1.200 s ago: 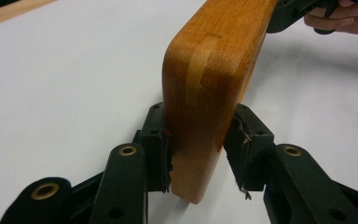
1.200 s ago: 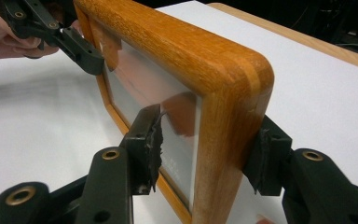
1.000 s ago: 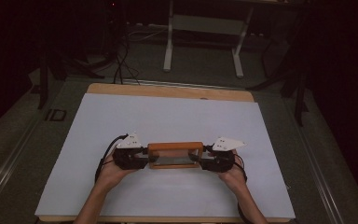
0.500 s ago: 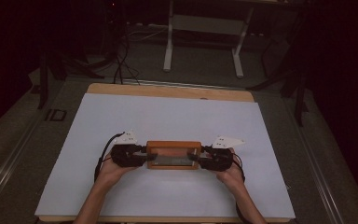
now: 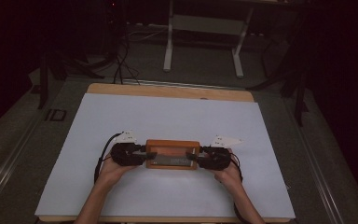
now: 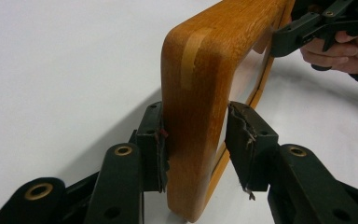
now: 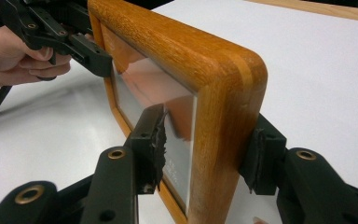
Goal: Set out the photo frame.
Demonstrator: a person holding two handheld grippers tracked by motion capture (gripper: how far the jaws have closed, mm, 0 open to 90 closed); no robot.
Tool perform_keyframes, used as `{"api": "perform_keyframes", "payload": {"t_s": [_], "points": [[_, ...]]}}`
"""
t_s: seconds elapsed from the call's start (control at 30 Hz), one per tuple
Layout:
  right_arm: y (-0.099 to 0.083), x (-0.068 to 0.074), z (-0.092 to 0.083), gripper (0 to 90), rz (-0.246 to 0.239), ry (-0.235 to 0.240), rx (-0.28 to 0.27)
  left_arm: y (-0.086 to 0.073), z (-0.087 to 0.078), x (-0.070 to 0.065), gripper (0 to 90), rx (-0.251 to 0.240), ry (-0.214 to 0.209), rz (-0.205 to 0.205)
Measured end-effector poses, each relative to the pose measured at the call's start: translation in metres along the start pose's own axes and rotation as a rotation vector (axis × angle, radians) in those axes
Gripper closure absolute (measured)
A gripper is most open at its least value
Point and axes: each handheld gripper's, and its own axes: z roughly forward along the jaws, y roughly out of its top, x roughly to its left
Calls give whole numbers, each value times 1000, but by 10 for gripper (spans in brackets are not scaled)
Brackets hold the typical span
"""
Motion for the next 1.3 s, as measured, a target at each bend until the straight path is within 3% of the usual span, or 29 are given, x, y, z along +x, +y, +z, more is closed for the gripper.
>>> {"api": "perform_keyframes", "payload": {"t_s": [0.8,1.23,1.3], "points": [[-2,-15,9,543,57,17,-12,-1,8,8,583,-26,17,-70],[-4,-15,9,537,56,21,-24,-1,11,4,547,-2,49,-38],[-4,-15,8,501,56,24,-28,-2,11,4,514,6,51,-41]]}}
